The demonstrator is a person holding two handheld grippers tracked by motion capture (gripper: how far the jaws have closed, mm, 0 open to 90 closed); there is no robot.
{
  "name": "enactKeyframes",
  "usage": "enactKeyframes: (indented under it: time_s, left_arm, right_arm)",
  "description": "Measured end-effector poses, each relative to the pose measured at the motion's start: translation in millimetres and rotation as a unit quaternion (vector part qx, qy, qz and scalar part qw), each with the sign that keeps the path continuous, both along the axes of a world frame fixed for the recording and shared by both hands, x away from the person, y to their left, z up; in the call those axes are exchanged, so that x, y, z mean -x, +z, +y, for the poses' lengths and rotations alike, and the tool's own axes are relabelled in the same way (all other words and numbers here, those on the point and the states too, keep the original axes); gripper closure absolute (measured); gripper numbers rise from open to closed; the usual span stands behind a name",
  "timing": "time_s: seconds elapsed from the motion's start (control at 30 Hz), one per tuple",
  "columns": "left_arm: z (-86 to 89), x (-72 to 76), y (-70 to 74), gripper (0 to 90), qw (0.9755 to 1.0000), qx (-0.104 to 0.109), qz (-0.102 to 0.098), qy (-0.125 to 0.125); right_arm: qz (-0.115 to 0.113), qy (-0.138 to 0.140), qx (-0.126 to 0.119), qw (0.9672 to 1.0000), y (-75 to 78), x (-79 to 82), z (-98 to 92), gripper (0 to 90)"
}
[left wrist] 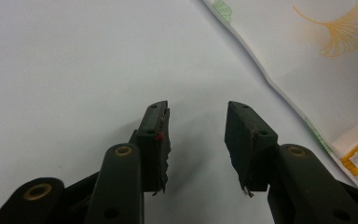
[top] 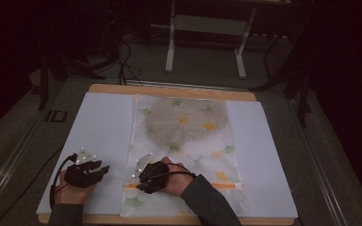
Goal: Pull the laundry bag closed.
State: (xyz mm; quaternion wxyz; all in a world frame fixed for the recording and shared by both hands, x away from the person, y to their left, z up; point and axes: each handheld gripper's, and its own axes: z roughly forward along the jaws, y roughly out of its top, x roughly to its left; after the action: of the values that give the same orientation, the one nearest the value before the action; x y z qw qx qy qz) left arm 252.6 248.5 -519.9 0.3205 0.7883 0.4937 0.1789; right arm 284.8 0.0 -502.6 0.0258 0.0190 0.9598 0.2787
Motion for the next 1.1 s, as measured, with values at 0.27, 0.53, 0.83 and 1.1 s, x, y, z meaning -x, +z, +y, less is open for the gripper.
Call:
enactKeyframes:
  time_s: [0.27,0.53,0.83,1.1]
  left_arm:
    - [0.4,0.3,-0.1,59.4,1.0,-0.003,-0.001,0.001]
    - [0.3,0.4,-0.3,59.0,1.0,-0.003,-0.001,0.002]
    - [0.3,0.1,-0.7,59.0,1.0,-0.002,-0.001,0.002]
    - [0.8,0.1,-0.8,58.9,1.0,-0.002,-0.002,0.002]
  right_arm:
    - [-0.002,0.01,0.002,0.9999,-1.3,1.6,7.9,68.7]
    - [0.0,0.018,0.006,0.9998,-2.6,2.0,18.4,72.5]
    - [0.006,0.025,0.018,0.9995,-4.5,2.3,31.2,75.0]
    - [0.011,0.025,0.026,0.9993,-7.8,-0.3,39.1,79.7]
